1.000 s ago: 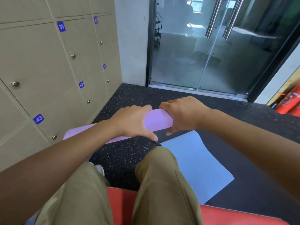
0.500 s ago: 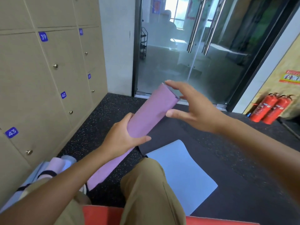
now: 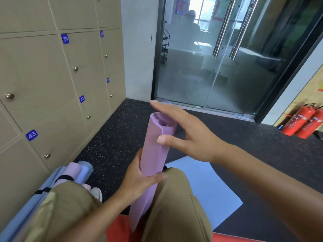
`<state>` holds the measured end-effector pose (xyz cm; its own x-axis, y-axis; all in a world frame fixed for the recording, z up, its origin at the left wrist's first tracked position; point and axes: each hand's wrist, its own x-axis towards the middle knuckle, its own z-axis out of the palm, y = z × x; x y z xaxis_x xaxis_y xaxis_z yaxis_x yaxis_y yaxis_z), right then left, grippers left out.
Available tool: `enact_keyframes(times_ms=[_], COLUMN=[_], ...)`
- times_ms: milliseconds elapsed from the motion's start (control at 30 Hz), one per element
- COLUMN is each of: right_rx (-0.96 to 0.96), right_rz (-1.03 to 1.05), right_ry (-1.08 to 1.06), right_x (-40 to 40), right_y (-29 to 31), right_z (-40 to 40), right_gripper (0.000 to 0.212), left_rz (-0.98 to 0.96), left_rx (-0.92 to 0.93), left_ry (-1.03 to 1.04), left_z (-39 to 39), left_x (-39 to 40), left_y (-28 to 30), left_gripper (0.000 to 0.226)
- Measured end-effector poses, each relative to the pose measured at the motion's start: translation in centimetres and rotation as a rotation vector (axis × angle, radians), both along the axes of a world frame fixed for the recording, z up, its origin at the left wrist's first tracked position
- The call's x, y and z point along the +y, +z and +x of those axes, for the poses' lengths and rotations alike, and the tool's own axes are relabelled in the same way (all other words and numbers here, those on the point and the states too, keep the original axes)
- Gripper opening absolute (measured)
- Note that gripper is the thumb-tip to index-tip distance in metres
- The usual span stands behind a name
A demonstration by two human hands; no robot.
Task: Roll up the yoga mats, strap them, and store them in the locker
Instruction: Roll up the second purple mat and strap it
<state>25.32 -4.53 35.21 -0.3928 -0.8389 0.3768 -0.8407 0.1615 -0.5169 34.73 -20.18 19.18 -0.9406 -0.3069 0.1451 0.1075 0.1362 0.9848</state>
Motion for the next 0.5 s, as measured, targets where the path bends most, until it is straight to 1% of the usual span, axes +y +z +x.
enact_keyframes(times_ms=[100, 200, 333, 400, 500], right_rx=[0.052, 0.147, 0.226, 0.25, 0.266], right_rz=[0.113, 0.138, 0.117, 0.108, 0.083], right_ry=[0.036, 0.03, 0.052, 0.077, 0.068], right_x=[-1.5, -2.4, -3.4, -3.7, -3.9], right_y=[-1.1, -2.6, -3.8, -4.4, -4.9], right_z=[0.7, 1.0, 0.5, 0.2, -0.3], right_gripper=[0.067, 0.06, 0.059, 0.058, 0.056], left_rz=[0.021, 0.046, 0.039, 0.051, 0.084], left_rx=[-0.012, -0.011, -0.004, 0.013, 0.037], left_ry=[0.008, 0.021, 0.036, 0.075, 0.128], left_z=[0.7, 0.8, 0.7, 0.5, 0.0], left_x=[0.2, -0.3, -0.8, -1.0, -1.0], left_y=[-1.1, -1.6, -2.4, -2.6, -3.0], left_gripper=[0.091, 0.092, 0.084, 0.078, 0.074])
